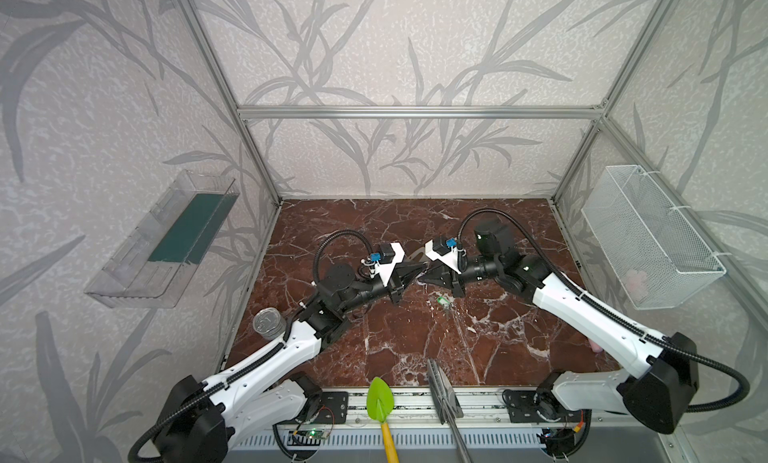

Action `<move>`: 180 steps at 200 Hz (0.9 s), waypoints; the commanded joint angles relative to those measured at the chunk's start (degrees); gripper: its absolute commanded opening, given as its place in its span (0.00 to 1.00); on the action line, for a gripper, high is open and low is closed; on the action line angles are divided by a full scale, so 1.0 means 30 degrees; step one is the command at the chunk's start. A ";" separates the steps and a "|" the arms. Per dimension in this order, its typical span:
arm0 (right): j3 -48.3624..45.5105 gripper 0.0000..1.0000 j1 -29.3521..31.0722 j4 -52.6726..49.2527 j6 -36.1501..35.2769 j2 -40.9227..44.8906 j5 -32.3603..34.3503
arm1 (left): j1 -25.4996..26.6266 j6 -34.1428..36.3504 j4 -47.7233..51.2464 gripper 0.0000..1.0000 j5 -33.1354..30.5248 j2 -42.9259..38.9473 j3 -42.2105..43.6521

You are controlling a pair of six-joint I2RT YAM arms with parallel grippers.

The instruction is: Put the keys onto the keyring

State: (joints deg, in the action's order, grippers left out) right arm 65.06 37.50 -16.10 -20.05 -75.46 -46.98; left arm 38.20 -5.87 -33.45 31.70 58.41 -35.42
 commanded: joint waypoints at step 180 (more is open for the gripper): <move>-0.1227 0.17 -0.1501 0.0969 0.0379 0.3747 0.0554 | 0.0014 0.0403 -0.0260 0.00 0.2374 -0.0385 -0.0203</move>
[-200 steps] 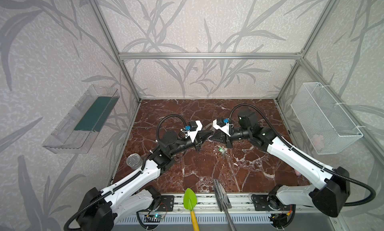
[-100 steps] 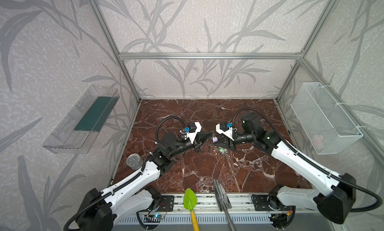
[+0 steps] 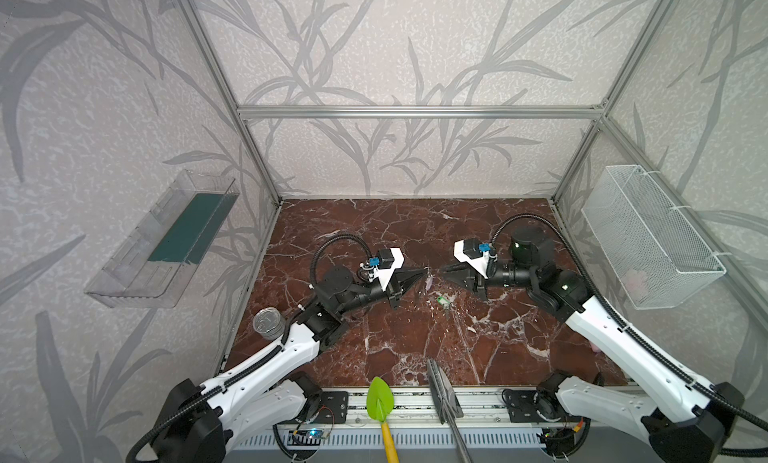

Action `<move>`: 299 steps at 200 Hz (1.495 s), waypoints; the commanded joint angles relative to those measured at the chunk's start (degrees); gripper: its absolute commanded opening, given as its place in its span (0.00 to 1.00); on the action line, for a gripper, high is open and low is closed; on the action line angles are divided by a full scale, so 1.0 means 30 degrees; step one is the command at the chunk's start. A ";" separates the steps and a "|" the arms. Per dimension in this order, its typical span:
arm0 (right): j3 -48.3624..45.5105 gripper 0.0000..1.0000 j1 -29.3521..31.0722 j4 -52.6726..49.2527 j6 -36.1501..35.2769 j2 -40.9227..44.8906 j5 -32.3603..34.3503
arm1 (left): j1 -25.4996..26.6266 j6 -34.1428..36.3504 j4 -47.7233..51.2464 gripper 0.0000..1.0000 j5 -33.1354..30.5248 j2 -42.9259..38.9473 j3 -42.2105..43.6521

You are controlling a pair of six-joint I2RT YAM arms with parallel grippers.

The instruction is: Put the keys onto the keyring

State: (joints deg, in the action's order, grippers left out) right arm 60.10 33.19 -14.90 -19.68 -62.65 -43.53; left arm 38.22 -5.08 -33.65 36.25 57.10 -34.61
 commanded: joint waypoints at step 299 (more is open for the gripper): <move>0.0743 0.09 0.0165 0.0600 0.0317 -0.1570 -0.2595 | 0.0013 -0.0148 -0.0859 0.00 0.1038 0.0420 -0.0523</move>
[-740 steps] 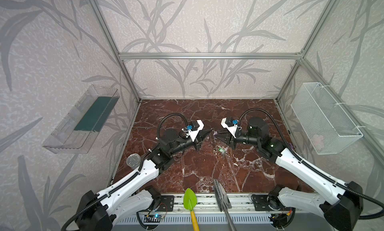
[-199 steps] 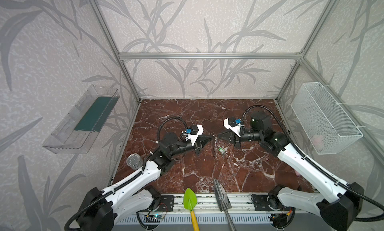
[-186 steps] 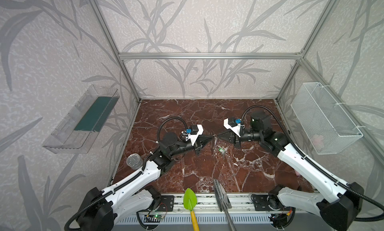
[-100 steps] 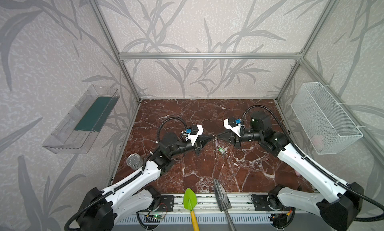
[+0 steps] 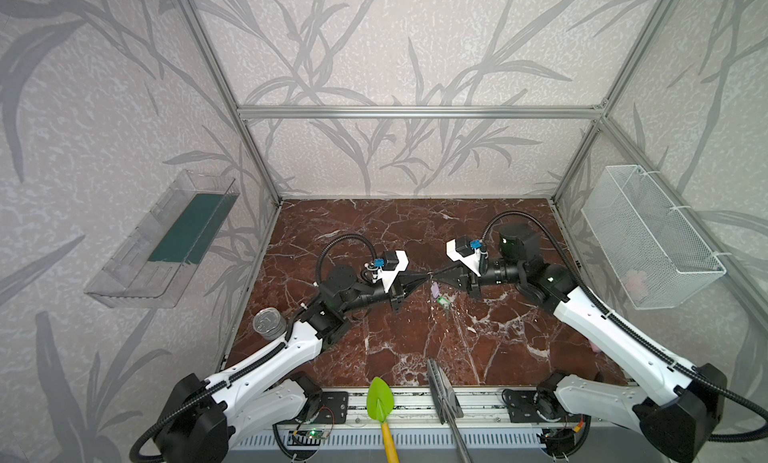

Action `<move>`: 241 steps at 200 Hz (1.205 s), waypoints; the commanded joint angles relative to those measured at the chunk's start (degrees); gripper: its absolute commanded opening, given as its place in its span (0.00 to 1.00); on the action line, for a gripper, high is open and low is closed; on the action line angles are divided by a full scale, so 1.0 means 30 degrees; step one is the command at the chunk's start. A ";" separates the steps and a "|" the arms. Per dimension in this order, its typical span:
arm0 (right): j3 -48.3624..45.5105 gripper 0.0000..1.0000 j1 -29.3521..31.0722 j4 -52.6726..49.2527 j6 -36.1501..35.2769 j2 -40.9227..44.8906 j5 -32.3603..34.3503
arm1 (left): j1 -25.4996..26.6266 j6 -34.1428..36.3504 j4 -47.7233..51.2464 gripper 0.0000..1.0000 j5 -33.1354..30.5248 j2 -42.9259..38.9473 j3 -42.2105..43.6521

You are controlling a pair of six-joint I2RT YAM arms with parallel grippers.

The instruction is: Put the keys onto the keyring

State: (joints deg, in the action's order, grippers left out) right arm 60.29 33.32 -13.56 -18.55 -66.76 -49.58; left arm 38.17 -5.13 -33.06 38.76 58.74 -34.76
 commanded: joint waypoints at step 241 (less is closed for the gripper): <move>0.8438 0.00 0.2576 -1.0422 -0.5509 -0.3835 0.6777 | 0.0667 1.0251 1.1590 0.25 -0.5263 -0.1506 -0.4715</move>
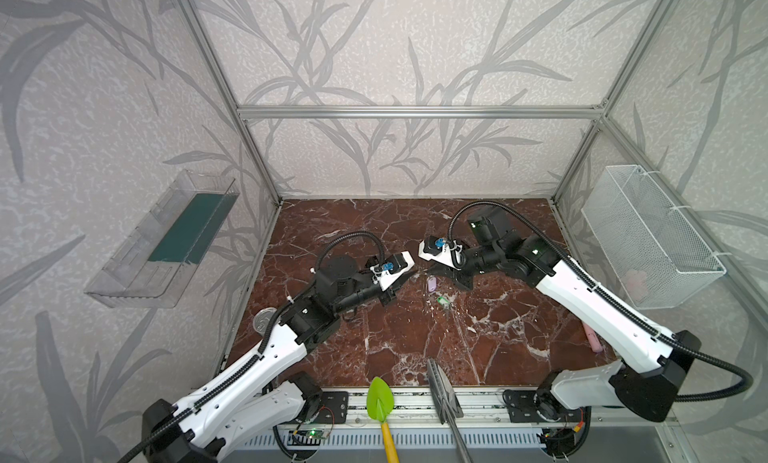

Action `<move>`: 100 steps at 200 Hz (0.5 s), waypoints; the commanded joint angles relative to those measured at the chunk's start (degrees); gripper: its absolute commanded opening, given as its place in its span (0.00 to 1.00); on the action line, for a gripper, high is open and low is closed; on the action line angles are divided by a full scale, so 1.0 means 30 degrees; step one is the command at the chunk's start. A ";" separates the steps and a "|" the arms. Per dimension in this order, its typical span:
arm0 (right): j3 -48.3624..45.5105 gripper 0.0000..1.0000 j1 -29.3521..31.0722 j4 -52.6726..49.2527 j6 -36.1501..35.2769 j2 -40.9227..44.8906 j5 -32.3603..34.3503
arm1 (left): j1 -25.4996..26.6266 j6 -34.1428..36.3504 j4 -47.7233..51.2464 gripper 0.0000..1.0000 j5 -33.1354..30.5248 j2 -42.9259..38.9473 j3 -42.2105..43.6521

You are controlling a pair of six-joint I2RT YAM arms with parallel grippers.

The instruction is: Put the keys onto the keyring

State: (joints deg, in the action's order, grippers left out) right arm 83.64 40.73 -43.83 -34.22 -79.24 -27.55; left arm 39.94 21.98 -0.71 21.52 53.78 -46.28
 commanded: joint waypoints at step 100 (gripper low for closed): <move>0.0321 0.00 0.0134 0.0192 -0.0223 0.0382 -0.1172 | 0.0104 0.0760 0.1274 0.24 0.2407 0.0907 -0.1632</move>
State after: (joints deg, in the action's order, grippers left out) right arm 83.64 40.77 -44.10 -34.50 -79.24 -29.15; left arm 40.10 23.51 2.22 26.89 55.81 -48.99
